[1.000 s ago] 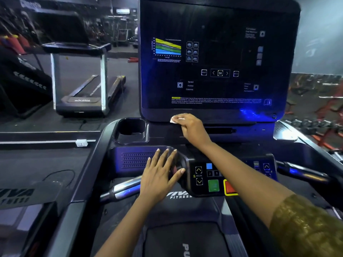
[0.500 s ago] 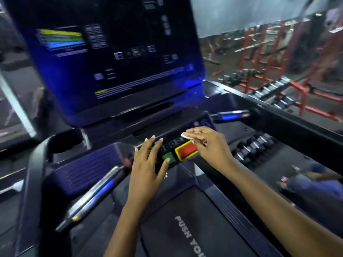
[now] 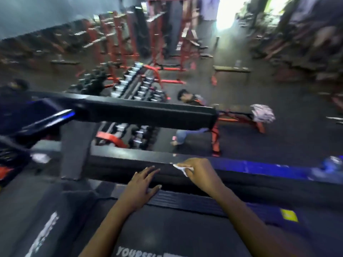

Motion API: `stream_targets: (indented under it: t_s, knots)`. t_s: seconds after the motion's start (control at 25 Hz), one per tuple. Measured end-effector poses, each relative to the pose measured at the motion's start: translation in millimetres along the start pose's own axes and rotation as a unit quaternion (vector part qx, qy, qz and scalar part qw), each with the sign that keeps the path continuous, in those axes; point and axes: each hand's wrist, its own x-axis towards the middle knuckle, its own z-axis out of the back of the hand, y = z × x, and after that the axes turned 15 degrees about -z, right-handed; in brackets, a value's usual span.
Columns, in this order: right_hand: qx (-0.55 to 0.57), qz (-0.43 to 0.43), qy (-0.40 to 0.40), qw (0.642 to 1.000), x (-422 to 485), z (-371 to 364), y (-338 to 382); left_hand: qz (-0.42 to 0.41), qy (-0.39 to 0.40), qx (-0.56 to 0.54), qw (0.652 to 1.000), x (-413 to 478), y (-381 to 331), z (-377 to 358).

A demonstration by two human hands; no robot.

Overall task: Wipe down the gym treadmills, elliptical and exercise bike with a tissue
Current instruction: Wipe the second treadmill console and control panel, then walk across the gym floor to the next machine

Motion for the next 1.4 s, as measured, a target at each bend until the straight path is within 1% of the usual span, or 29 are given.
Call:
stream_targets:
  t_s: [0.12,0.2,0.28,0.36,0.48,0.56,0.64,0.72,0.84,1.0,1.08,1.2,1.28,1.4]
  knots:
    - [-0.028,-0.12,-0.054,0.991,-38,40,-100,-0.081,0.148,-0.045,0.985,78,-61,-50]
    - [-0.036,-0.197,-0.07,0.977,-67,62,-146,-0.134,0.189,-0.067,0.971,120,-100,-76]
    - [-0.051,-0.279,-0.099,0.954,-103,86,-191,-0.209,0.214,-0.068,0.952,162,-148,-103]
    - [-0.039,-0.352,-0.142,0.925,-139,109,-229,-0.28,0.258,-0.059,0.923,200,-198,-125]
    - [-0.008,-0.437,-0.214,0.874,-191,139,-272,-0.379,0.327,-0.039,0.865,245,-274,-155]
    - [-0.006,-0.501,-0.229,0.835,-219,159,-294,-0.436,0.349,-0.034,0.829,271,-323,-174]
    - [0.0,-0.549,-0.258,0.795,-242,179,-319,-0.483,0.352,-0.038,0.801,299,-374,-195]
    - [0.013,-0.588,-0.288,0.756,-262,198,-339,-0.522,0.352,-0.061,0.774,324,-423,-214]
    - [0.024,-0.644,-0.315,0.697,-284,224,-362,-0.579,0.365,-0.049,0.727,355,-490,-239]
    - [0.044,-0.696,-0.321,0.641,-316,255,-390,-0.62,0.39,-0.015,0.681,382,-562,-277]
    - [0.047,-0.708,-0.325,0.625,-333,267,-408,-0.635,0.396,0.001,0.663,389,-596,-295]
    - [0.058,-0.707,-0.341,0.617,-355,281,-442,-0.645,0.399,0.011,0.652,396,-639,-319]
    - [0.077,-0.708,-0.345,0.612,-368,292,-474,-0.644,0.397,0.015,0.654,400,-663,-338]
    - [0.094,-0.724,-0.338,0.593,-388,315,-527,-0.635,0.398,0.007,0.662,414,-705,-371]
